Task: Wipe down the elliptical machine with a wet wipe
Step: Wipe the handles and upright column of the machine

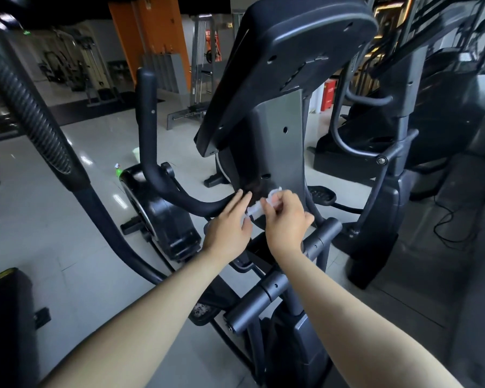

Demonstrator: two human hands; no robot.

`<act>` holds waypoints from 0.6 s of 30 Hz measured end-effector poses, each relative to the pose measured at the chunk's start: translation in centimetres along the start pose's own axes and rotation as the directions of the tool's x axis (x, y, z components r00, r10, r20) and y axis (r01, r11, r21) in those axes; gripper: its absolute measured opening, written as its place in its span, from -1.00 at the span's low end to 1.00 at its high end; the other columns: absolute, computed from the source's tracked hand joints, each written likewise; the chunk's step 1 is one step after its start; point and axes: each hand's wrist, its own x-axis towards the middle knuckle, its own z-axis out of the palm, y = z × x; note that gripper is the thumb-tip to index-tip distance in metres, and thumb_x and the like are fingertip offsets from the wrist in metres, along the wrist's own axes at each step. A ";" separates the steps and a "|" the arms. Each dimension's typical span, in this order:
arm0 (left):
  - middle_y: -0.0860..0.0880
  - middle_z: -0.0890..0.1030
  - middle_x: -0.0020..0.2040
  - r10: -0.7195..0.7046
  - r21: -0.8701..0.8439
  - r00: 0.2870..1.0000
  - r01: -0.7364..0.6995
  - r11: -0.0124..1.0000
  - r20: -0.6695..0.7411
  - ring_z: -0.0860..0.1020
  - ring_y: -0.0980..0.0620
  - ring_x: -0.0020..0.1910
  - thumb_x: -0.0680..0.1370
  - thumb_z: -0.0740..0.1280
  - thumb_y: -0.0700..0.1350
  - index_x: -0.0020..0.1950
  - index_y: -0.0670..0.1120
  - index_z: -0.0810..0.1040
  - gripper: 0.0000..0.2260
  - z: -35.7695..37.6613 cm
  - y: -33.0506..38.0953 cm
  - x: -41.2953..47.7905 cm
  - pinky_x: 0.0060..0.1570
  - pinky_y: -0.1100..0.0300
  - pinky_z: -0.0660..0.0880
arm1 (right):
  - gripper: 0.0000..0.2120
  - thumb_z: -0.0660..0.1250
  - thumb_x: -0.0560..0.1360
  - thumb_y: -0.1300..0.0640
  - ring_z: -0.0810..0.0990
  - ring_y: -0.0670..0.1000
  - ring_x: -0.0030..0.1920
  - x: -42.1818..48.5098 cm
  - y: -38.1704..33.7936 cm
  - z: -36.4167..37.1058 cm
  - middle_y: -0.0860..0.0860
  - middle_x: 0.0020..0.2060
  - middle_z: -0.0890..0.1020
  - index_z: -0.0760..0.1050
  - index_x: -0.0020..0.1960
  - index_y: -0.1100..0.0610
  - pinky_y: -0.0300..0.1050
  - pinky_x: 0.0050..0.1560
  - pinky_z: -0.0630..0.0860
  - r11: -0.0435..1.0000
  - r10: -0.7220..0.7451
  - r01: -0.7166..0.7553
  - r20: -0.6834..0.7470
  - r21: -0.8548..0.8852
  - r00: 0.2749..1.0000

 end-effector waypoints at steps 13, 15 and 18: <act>0.05 0.38 0.56 -0.089 -0.012 0.988 0.088 0.996 -0.129 0.42 -0.02 0.47 0.65 0.25 -0.15 0.55 -0.06 0.40 -0.56 2.5 2.4 -0.4 0.45 0.03 0.37 | -0.86 0.31 0.58 -0.02 0.56 0.04 -0.09 2.4 0.0 -2.7 -0.08 -0.22 0.56 0.40 -0.12 -0.20 0.19 0.15 0.51 0.938 0.032 -0.053 0.068 0.341 0.997; 0.03 0.39 0.55 -0.092 0.001 0.985 0.093 0.996 -0.147 0.46 -0.05 0.43 0.66 0.27 -0.15 0.56 -0.08 0.40 -0.56 2.7 2.9 -0.7 0.43 0.07 0.37 | -0.86 0.25 0.56 -0.06 0.57 0.03 -0.07 3.6 0.2 -2.1 -0.13 -0.19 0.55 0.37 -0.12 -0.30 0.26 0.18 0.49 0.953 0.023 -0.049 0.088 0.300 0.996; -0.06 0.56 0.40 -0.206 -0.081 0.966 0.195 0.977 -0.157 0.53 -0.06 0.33 0.68 0.26 -0.02 0.57 -0.06 0.37 -0.55 3.2 4.4 -1.0 0.42 0.04 0.37 | -0.88 0.22 0.59 -0.04 0.59 0.10 -0.11 2.8 2.6 -1.6 0.00 -0.18 0.61 0.36 -0.11 -0.20 0.18 0.11 0.54 0.940 0.126 -0.166 0.148 0.300 0.981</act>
